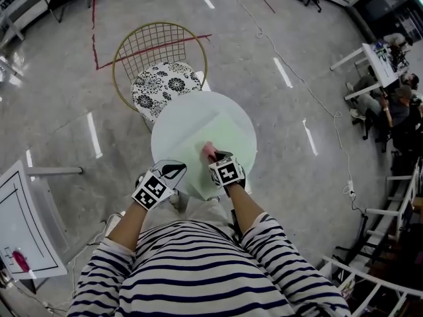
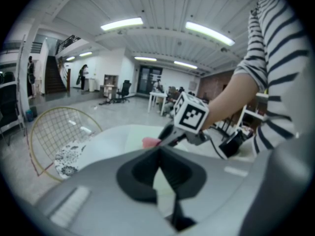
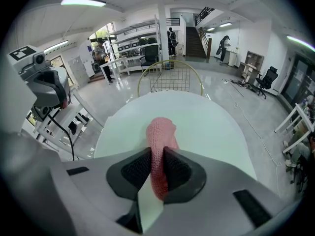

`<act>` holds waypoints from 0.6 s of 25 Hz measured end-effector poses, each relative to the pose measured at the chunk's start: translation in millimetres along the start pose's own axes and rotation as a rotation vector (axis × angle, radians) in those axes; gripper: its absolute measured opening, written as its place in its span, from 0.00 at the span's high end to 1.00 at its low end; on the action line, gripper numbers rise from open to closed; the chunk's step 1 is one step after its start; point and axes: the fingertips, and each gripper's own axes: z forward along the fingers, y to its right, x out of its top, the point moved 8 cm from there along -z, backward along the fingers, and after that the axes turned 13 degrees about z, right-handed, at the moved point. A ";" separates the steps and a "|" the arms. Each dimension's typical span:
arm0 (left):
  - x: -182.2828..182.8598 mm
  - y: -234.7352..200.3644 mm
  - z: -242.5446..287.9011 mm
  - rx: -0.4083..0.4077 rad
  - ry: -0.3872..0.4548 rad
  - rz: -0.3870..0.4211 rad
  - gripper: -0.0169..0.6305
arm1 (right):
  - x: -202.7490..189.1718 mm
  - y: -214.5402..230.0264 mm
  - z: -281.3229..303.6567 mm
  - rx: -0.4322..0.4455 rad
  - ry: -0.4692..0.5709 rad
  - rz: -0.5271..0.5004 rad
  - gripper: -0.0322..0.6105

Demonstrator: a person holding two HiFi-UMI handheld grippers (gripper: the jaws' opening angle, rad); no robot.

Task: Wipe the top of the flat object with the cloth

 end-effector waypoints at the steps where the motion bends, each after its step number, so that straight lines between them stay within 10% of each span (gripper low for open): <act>1: 0.0 -0.1 -0.3 0.000 0.000 0.000 0.96 | -0.6 -1.8 0.1 0.003 -0.001 -0.001 0.88; 15: 2.4 3.9 -4.4 0.006 0.012 0.001 0.96 | -10.4 -26.4 -1.0 0.039 -0.024 -0.039 0.88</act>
